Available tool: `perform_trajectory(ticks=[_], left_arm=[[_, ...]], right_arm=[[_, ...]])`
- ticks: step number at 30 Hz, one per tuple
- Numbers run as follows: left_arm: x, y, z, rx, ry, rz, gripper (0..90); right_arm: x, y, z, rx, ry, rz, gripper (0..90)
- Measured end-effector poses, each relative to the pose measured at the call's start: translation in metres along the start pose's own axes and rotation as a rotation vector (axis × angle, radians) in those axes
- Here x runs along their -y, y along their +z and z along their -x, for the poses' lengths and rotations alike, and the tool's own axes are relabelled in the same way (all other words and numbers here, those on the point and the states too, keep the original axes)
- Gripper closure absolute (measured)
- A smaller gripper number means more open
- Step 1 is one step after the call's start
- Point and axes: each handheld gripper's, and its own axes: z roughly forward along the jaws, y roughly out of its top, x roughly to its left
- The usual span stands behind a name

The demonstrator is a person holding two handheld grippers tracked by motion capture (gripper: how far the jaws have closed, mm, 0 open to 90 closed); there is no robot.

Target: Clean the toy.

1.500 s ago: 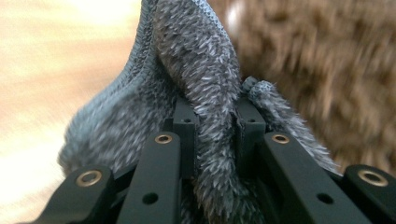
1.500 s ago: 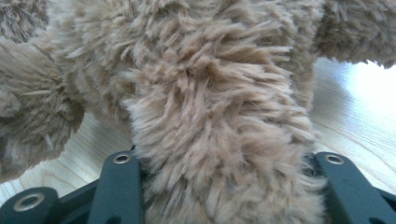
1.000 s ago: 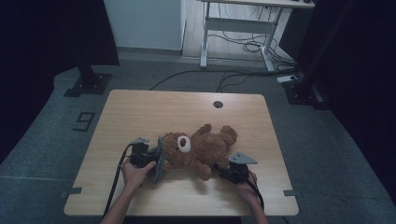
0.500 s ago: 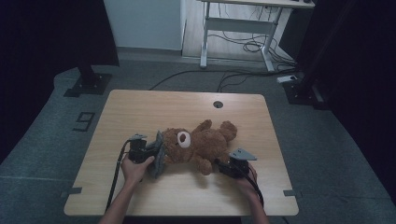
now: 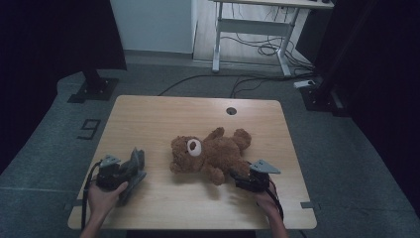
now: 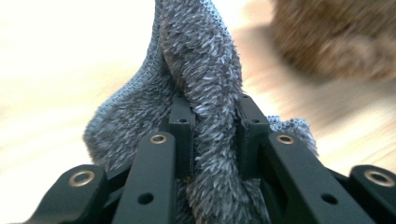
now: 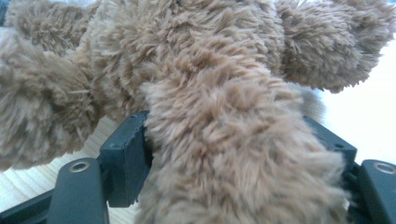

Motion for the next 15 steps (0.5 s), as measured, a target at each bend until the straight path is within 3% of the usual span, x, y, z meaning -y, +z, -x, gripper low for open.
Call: perform_trajectory(ticks=[3, 6, 7, 10, 11, 15], left_arm=[[0.009, -0.002, -0.009, -0.046, 0.000, -0.033, 68.6], [0.012, 0.005, -0.009, -0.041, 0.005, -0.105, 53.0], [0.013, 0.007, -0.007, -0.045, 0.016, -0.107, 47.8], [0.011, 0.003, -0.001, -0.074, 0.027, -0.035, 32.4], [0.008, -0.003, 0.001, -0.077, 0.025, 0.007, 30.2], [-0.001, -0.023, 0.005, -0.105, 0.031, 0.101, 23.0]], right_arm=[[0.002, -0.001, 0.000, -0.003, 0.000, -0.004, 28.0], [0.003, -0.002, 0.000, -0.004, -0.006, -0.007, 28.0], [0.003, -0.002, 0.000, -0.006, -0.006, -0.007, 27.9], [0.003, -0.005, 0.001, -0.005, 0.003, 0.006, 27.3], [0.002, -0.007, 0.001, -0.005, 0.004, 0.013, 26.9], [-0.001, -0.018, 0.001, -0.018, 0.013, 0.046, 24.8]])
